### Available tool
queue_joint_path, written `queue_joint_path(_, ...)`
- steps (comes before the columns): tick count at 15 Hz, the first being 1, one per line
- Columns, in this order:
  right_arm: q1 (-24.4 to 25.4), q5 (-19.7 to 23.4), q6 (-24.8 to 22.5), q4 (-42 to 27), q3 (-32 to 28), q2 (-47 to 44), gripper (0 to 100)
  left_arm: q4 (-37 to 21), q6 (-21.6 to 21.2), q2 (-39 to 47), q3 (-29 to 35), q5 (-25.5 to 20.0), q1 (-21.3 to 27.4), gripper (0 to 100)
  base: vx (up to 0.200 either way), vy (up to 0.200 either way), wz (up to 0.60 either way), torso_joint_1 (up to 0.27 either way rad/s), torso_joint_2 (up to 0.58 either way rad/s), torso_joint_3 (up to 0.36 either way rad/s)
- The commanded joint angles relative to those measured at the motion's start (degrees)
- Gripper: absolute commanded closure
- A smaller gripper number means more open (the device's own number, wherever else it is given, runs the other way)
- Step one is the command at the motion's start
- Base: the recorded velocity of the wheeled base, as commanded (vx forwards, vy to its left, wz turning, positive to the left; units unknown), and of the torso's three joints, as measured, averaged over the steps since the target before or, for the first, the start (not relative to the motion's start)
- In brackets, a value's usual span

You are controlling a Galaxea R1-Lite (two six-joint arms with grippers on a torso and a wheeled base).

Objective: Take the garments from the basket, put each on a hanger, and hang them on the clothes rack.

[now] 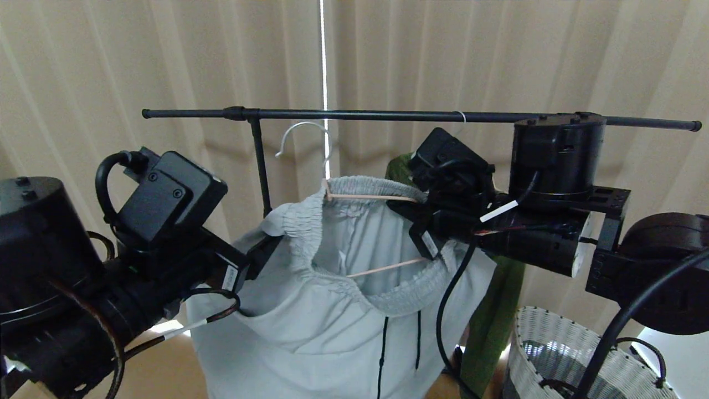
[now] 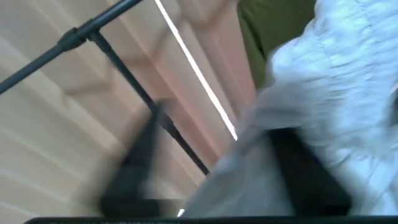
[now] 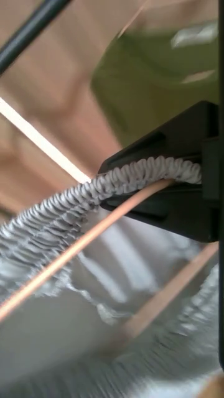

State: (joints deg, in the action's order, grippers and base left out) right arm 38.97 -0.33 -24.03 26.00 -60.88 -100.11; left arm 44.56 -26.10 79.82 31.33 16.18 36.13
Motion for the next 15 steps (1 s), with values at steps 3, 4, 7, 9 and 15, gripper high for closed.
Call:
queue_joint_path(3, -3.29, -0.81, 0.12, 0.19, 3.75, 5.19, 100, -0.17, 0.61, -6.79, -5.31, -5.01, -0.27, 0, 0.000, 0.000, 0.00, 0.000, 0.00, 0.000)
queue_joint_path(4, -4.34, -1.25, 0.21, 0.19, 4.72, 6.68, 100, -0.17, 0.79, -8.02, -6.90, -5.01, -0.27, 0, 0.000, 0.000, 0.00, 0.000, 0.00, 0.000)
queue_joint_path(7, -6.37, -1.34, 0.47, 0.19, 5.25, 9.05, 100, -0.08, 3.51, -8.54, -9.97, -5.01, -0.27, 0, 0.000, 0.000, 0.00, 0.000, 0.00, 0.000)
queue_joint_path(9, -6.45, -1.69, 1.70, 0.19, 5.25, 10.99, 100, -0.17, 5.01, -7.67, -13.05, -5.01, -0.45, 0, 0.000, 0.000, 0.00, 0.000, 0.00, 0.000)
queue_joint_path(15, -6.28, -1.08, 4.25, 0.28, 6.91, 14.86, 100, -0.08, 7.56, -2.04, -14.72, -7.21, -6.16, 0, 0.000, 0.000, 0.00, 0.000, 0.00, 0.000)
